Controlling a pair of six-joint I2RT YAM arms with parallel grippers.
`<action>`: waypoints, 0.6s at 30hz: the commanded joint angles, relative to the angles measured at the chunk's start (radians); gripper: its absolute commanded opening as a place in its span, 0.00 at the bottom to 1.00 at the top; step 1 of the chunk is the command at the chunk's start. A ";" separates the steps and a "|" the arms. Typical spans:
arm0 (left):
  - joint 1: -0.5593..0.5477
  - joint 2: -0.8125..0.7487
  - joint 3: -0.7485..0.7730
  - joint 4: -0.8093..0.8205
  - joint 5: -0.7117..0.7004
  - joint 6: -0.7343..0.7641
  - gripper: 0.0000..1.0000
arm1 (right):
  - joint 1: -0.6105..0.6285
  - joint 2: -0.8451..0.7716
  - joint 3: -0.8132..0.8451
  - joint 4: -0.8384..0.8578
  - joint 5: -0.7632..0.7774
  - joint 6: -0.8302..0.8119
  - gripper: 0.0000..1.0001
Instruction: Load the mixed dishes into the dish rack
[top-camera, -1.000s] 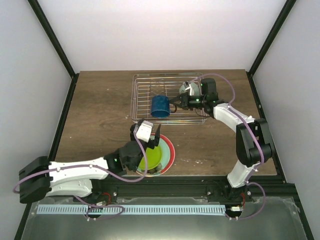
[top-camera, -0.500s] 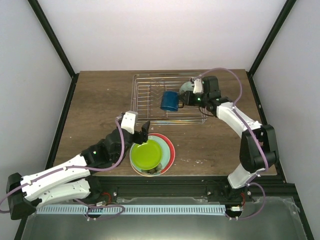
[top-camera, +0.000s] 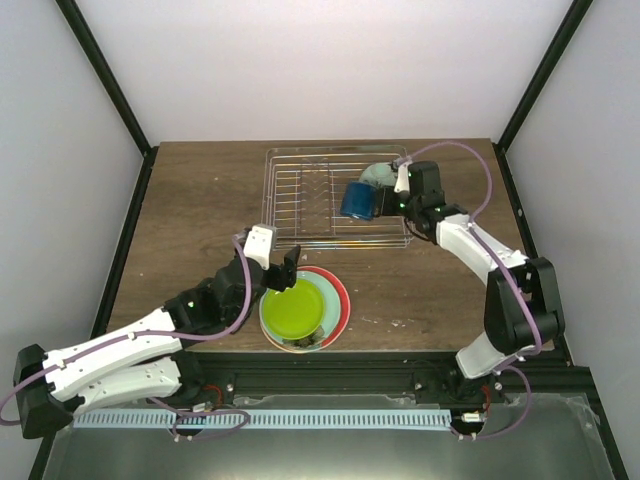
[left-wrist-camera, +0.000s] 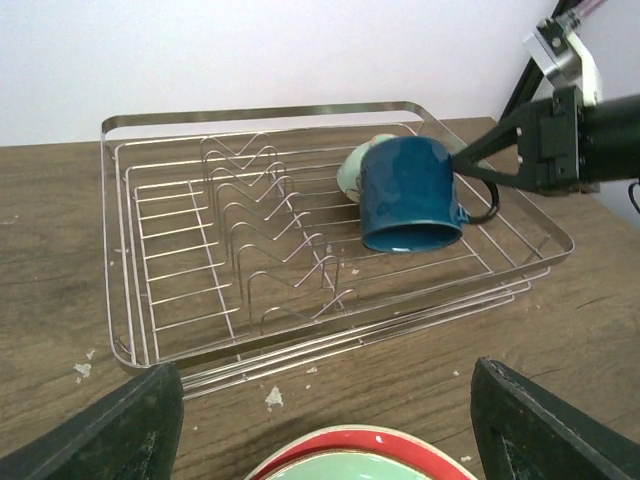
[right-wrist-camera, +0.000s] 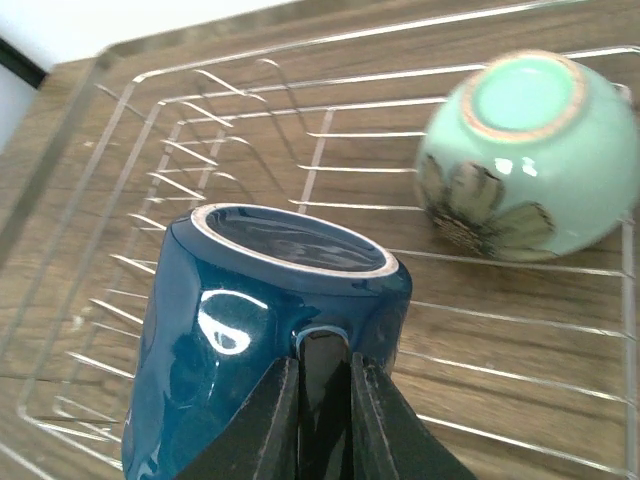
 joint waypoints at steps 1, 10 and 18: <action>0.006 -0.002 -0.005 -0.011 0.000 -0.021 0.80 | 0.016 -0.101 -0.071 0.193 0.146 -0.024 0.01; 0.013 0.037 0.015 -0.016 -0.002 -0.038 0.80 | 0.055 -0.199 -0.282 0.458 0.360 -0.094 0.01; 0.014 0.086 0.021 0.006 0.006 -0.045 0.81 | 0.059 -0.223 -0.364 0.561 0.481 -0.148 0.01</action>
